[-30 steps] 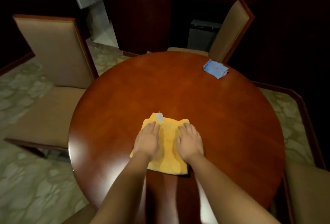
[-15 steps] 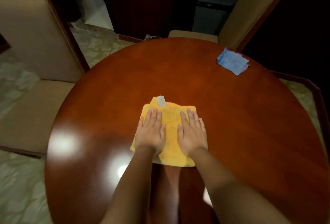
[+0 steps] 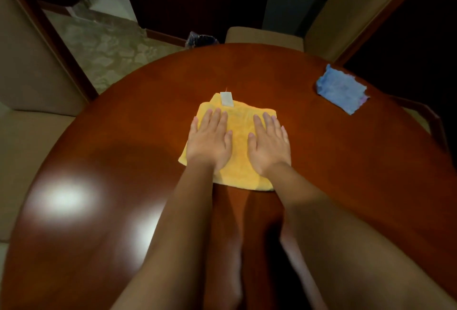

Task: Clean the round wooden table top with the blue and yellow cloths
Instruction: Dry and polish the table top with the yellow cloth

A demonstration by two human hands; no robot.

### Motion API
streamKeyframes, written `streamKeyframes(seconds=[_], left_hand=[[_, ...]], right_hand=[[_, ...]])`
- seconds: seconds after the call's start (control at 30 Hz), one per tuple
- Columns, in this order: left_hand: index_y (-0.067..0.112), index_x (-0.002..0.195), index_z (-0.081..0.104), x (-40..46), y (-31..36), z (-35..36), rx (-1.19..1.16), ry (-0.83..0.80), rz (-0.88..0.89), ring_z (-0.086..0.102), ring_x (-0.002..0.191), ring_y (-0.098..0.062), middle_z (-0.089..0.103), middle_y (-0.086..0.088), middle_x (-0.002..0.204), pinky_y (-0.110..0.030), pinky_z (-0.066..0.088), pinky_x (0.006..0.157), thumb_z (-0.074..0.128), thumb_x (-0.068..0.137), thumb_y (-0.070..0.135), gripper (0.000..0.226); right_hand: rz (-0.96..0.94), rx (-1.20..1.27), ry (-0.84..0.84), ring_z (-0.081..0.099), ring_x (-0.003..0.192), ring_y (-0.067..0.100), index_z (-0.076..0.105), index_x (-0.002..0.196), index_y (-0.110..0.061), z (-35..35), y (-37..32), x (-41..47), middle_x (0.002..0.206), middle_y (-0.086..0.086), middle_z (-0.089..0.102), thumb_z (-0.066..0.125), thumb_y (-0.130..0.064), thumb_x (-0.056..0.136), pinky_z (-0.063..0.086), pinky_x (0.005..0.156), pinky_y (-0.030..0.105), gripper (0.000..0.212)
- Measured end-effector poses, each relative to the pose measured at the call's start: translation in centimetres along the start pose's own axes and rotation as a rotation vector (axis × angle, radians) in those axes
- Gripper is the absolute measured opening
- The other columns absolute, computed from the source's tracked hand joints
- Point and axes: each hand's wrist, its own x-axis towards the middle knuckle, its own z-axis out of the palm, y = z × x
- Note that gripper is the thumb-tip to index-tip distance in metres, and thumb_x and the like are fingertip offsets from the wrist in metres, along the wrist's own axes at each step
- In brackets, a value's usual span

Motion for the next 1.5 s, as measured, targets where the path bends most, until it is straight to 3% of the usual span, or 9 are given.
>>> streamKeyframes(seconds=[0.43,0.9,1.27,1.5], left_hand=[[0.023,0.152,0.004,11.1,-2.0,-1.4,0.008,0.014,0.106,-0.005,0.147,-0.013,0.001,0.005,0.16,-0.04,-0.003,0.119,0.009,0.101,0.042,0.055],[0.022,0.153,0.006,21.2,-5.1,-2.3,-0.027,0.031,-0.035,-0.002,0.146,-0.013,0.004,0.004,0.16,-0.041,0.001,0.119,0.012,0.101,0.038,0.054],[0.022,0.152,0.002,10.1,-3.4,-2.2,-0.073,-0.029,-0.166,-0.006,0.146,-0.013,-0.004,0.004,0.16,-0.042,-0.003,0.119,0.013,0.1,0.038,0.056],[0.023,0.152,0.002,-0.6,-6.7,-2.1,-0.067,-0.024,-0.284,-0.007,0.146,-0.012,-0.004,0.005,0.16,-0.039,-0.003,0.119,0.014,0.101,0.037,0.054]], right_hand=[[0.071,-0.002,0.058,-0.007,0.147,0.017,0.007,0.153,-0.026,-0.3,-1.4,10.1,0.161,0.0,0.0,0.016,-0.043,0.102,-0.003,0.119,0.037,0.055],[-0.066,0.032,0.038,-0.005,0.147,0.017,0.008,0.153,-0.024,-1.2,-3.0,22.5,0.161,-0.001,0.001,0.017,-0.042,0.102,-0.002,0.118,0.036,0.055],[-0.161,0.059,-0.103,-0.009,0.147,0.015,0.009,0.153,-0.025,-1.7,-2.7,13.6,0.161,-0.003,-0.003,0.016,-0.043,0.102,-0.005,0.118,0.035,0.055],[-0.248,0.024,-0.132,-0.013,0.146,0.016,0.002,0.153,-0.025,0.7,-7.6,5.2,0.16,-0.002,-0.008,0.013,-0.044,0.102,-0.008,0.117,0.035,0.056]])
